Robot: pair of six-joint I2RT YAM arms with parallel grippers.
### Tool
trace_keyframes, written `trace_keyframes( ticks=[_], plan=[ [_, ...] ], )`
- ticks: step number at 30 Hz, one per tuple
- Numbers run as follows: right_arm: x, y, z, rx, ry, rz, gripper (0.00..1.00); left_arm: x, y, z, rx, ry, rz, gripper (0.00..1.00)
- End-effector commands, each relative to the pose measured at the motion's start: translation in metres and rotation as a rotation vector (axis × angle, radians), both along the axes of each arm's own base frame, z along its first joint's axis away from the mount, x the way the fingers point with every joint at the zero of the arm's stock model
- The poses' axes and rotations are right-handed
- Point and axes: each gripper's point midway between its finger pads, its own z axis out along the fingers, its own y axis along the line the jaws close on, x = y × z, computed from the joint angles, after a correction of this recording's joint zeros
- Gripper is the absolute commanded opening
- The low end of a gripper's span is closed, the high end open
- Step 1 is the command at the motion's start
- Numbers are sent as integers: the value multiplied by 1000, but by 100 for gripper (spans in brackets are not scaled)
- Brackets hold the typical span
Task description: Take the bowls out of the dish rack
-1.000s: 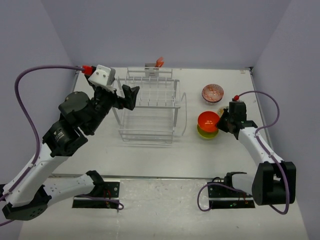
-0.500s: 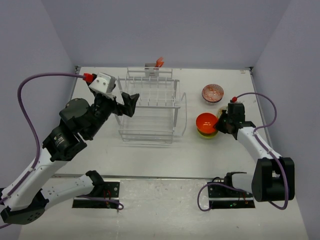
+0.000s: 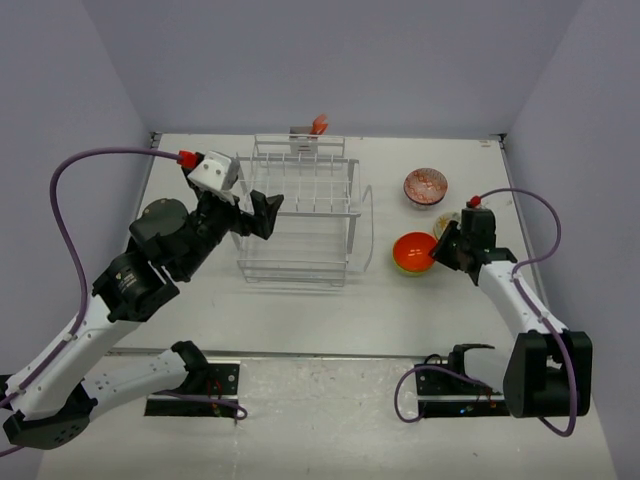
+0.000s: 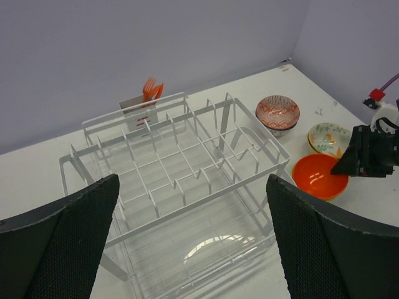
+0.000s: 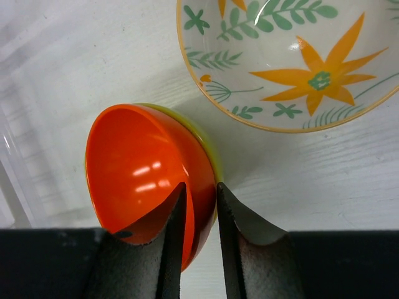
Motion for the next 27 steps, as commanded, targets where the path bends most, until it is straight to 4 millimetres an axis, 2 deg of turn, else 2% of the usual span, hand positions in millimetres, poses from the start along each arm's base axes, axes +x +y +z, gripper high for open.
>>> trace_keyframes(
  ticks=[1,6,7,10,15,19,22,24,25,26,27],
  plan=[
    [-2,-3,15,1,-47,-16,28,1,2,12,-52,-20,15,100],
    [-5,-8,34,-13,-94,-36,29,8,1,-2,-30,5,41,100],
    [-6,-8,35,-13,-99,-36,23,10,-1,-4,-30,7,40,100],
    [-8,-7,27,-15,-70,-28,12,12,-4,-8,-28,14,37,100],
    [-10,-6,19,-10,-47,-22,11,11,-3,-5,-32,11,34,100],
    [-11,-5,31,-5,-84,-25,9,10,1,-5,-32,13,51,100],
    [-17,-4,61,3,-138,-23,11,16,11,-12,-30,36,116,100],
    [-23,-4,95,7,-236,-21,13,22,21,-18,-38,57,185,100],
    [-26,-3,108,5,-271,-13,20,28,28,-20,-43,65,225,100],
    [-34,-2,136,7,-344,1,27,31,34,-21,-64,78,255,100],
    [-40,5,151,13,-384,57,42,37,46,-23,-74,89,303,100]
  ],
)
